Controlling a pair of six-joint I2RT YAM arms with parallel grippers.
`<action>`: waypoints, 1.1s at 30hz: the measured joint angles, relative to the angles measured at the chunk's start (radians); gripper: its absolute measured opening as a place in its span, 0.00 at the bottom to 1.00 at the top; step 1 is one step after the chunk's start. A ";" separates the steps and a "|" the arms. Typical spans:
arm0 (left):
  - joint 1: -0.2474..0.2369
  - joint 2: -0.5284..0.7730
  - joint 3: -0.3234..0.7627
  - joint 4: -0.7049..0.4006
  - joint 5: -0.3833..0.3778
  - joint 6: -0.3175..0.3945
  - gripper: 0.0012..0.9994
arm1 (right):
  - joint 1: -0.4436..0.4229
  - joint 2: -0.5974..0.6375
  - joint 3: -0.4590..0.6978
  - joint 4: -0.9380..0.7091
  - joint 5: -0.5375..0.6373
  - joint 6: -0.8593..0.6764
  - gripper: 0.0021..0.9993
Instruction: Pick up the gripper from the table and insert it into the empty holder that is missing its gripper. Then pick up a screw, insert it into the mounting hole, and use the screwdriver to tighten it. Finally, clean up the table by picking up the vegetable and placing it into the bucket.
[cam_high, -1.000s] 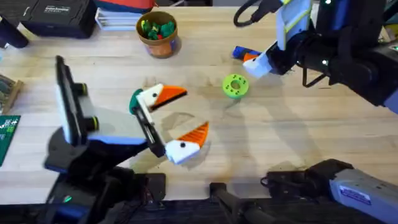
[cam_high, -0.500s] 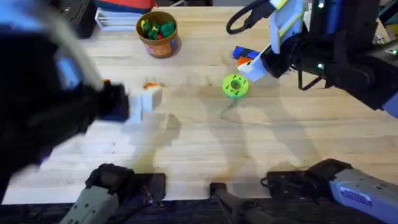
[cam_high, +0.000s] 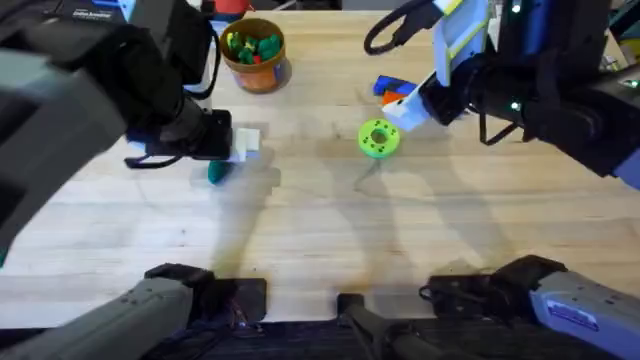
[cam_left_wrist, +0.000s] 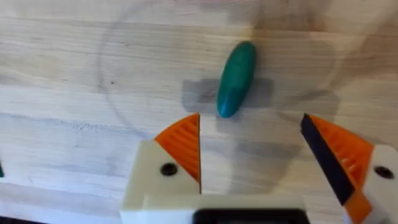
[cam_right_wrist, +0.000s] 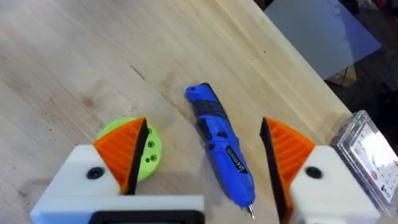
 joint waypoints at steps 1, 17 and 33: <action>0.017 0.031 0.000 0.009 -0.001 -0.003 0.99 | 0.000 0.000 0.000 0.000 0.000 0.000 1.00; 0.154 0.376 0.000 0.142 0.087 0.000 0.77 | 0.000 0.000 0.000 0.000 0.000 0.000 1.00; 0.147 0.393 0.347 0.010 0.114 0.010 0.02 | 0.000 0.000 0.000 0.002 0.000 0.000 0.99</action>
